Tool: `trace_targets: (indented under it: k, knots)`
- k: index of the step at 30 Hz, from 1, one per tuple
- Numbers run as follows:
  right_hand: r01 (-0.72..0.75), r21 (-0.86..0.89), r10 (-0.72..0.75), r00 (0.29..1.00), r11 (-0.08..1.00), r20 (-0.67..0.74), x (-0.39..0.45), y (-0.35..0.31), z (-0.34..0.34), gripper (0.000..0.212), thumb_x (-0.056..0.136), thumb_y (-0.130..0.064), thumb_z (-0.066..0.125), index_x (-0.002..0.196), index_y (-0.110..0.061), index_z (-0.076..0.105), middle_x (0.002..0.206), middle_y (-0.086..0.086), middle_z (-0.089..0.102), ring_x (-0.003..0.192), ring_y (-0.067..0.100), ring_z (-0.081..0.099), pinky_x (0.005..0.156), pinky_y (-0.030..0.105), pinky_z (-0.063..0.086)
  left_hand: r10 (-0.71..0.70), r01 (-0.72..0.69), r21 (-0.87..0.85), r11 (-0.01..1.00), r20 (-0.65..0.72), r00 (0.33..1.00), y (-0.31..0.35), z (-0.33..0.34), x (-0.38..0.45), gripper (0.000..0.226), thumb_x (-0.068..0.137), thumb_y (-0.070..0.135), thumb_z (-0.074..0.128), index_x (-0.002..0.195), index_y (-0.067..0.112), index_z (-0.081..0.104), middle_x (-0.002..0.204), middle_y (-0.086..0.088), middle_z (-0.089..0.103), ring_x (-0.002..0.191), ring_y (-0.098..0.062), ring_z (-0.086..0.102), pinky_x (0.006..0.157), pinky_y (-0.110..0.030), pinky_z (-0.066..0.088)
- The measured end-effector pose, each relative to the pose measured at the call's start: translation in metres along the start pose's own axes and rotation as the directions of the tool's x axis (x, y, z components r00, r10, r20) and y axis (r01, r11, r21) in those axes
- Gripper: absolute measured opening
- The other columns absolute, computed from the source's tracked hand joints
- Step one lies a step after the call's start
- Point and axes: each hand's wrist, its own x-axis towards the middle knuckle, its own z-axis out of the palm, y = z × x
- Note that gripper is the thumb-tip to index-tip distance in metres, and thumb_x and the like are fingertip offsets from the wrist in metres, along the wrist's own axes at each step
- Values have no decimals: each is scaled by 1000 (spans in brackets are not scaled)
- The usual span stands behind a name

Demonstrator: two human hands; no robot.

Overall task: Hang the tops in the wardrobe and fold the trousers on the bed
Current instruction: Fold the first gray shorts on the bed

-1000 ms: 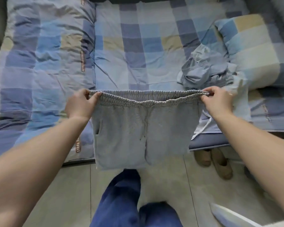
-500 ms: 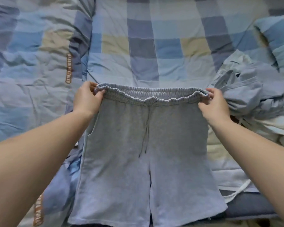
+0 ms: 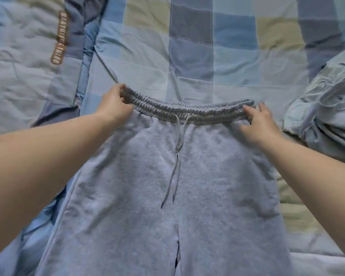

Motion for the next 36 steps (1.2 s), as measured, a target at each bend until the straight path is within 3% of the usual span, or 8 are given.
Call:
trace_targets:
  k: [3,8,13,16,20,25,30,36]
  knots:
    - [15,-19,-14,999,1000,49,-4,-6,20,62,90,-8,58,146,-17,35,158,15,2,144,25,19,111,25,18,-52,52,-18,998,8,999,-21,5,-1,62,87,11,63,144,16,37,143,-15,44,129,-24,47,106,-40,41]
    - [177,-29,-170,972,984,164,-42,-58,71,56,87,-7,56,141,-17,44,156,12,19,143,24,20,112,26,17,-120,119,94,988,0,993,-67,-15,-40,47,89,11,60,134,12,50,132,-14,55,120,-23,54,92,-24,40]
    - [375,14,-358,873,927,331,-78,-132,129,53,89,-8,51,141,-20,44,152,8,30,138,23,30,112,31,28,-174,174,171,970,-15,985,-113,-48,-85,49,85,9,64,133,5,52,129,-18,58,118,-29,54,101,-34,41]
    - [497,-6,-455,800,868,391,-94,-174,158,56,91,-9,44,142,-31,38,135,7,46,123,29,47,97,37,43,-92,66,247,967,95,991,-140,-62,-114,54,87,12,61,138,9,44,131,-13,54,120,-26,52,103,-40,41]
    - [596,-126,-479,738,793,475,-108,-213,191,53,95,-20,38,144,-35,26,132,12,45,117,36,49,88,40,42,60,-141,382,913,216,975,-161,-65,-149,63,88,21,57,144,26,29,135,-4,46,121,-25,50,94,-38,44]
    - [610,-296,-426,755,735,498,-110,-237,210,48,98,-31,34,145,-34,24,132,17,43,115,39,50,88,41,42,-45,-193,558,807,384,922,-169,-60,-174,62,90,21,52,144,32,21,130,-6,37,100,-37,58,78,-42,49]
    - [440,-332,-313,874,834,373,-114,-245,212,56,93,-59,35,127,-16,50,128,15,41,110,37,52,85,40,43,-67,-211,491,845,489,870,-162,-65,-201,60,91,24,54,144,29,26,134,-4,36,109,-34,55,84,-41,48]
    - [314,-125,-274,925,941,264,-118,-234,187,25,91,-14,51,114,-5,51,132,15,38,95,38,54,74,35,40,114,-382,414,827,541,834,-124,-64,-239,57,93,22,41,146,27,22,127,0,35,91,-33,57,68,-37,45]
